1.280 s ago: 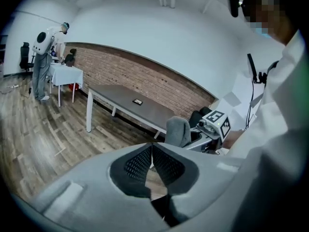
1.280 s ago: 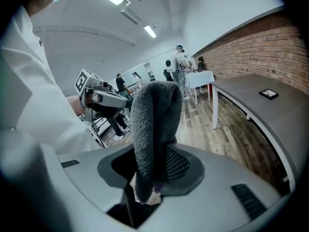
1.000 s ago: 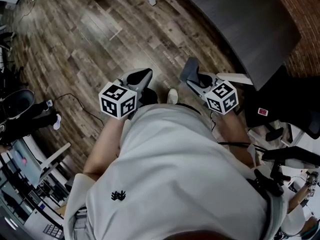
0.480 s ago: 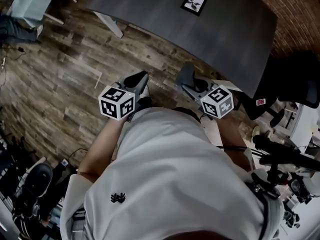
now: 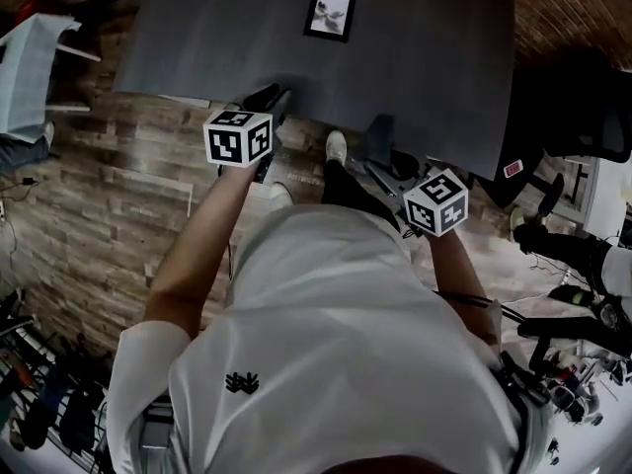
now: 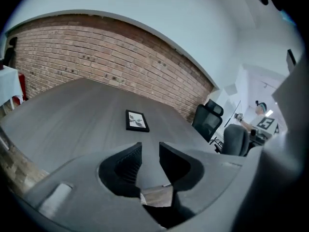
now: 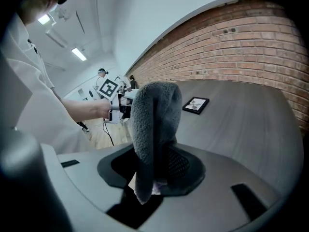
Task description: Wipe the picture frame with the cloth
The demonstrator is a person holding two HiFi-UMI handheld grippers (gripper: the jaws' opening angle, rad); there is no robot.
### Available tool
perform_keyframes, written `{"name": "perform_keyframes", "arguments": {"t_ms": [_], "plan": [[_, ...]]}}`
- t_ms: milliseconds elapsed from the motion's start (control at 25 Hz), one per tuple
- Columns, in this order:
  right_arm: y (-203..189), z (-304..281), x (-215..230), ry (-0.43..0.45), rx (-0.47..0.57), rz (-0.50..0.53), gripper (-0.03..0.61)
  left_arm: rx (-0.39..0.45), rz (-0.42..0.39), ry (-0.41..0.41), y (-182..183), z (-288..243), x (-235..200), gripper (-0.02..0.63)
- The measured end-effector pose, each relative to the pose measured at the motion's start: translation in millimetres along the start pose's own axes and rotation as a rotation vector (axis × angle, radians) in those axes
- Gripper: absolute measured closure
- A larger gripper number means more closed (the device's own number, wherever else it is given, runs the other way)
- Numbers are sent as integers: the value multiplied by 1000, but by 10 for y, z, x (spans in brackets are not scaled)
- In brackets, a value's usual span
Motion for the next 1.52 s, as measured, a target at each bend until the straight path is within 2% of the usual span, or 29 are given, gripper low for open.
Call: {"name": "perform_keyframes", "arguments": {"t_ms": [120, 320, 560, 800, 960, 1080, 1240, 1320, 1520], "plan": [[204, 32, 278, -18, 18, -3, 439, -37, 17, 42, 167, -532, -257, 502], [459, 146, 1224, -23, 9, -50, 439, -122, 18, 146, 504, -1796, -641, 485], [541, 201, 1780, -36, -12, -95, 438, -161, 66, 216, 591, -2446, -1020, 480], [574, 210, 2098, -19, -1, -129, 438, -218, 90, 249, 520, -2581, -1053, 482], [608, 106, 2189, 16, -3, -128, 438, -263, 128, 237, 503, -2596, -1043, 532], [689, 28, 2201, 40, 18, -121, 439, -281, 92, 241, 489, -2543, -993, 537], [917, -94, 2140, 55, 70, -89, 439, -290, -9, 169, 586, -2390, -802, 537], [1108, -145, 2039, 64, 123, -66, 439, -285, -34, 114, 683, -2255, -662, 538], [1563, -253, 1576, 189, 255, 17, 439, -241, -73, -16, 957, -1929, -234, 537]]}}
Point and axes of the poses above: the fingertips, and each gripper's own axes: z backward along the fingers, x to its right, y out of its top, the point moved 3 cm from there along z, backward along the fingers, and after that the axes turned 6 degrees about -z, right-handed, at the moved point
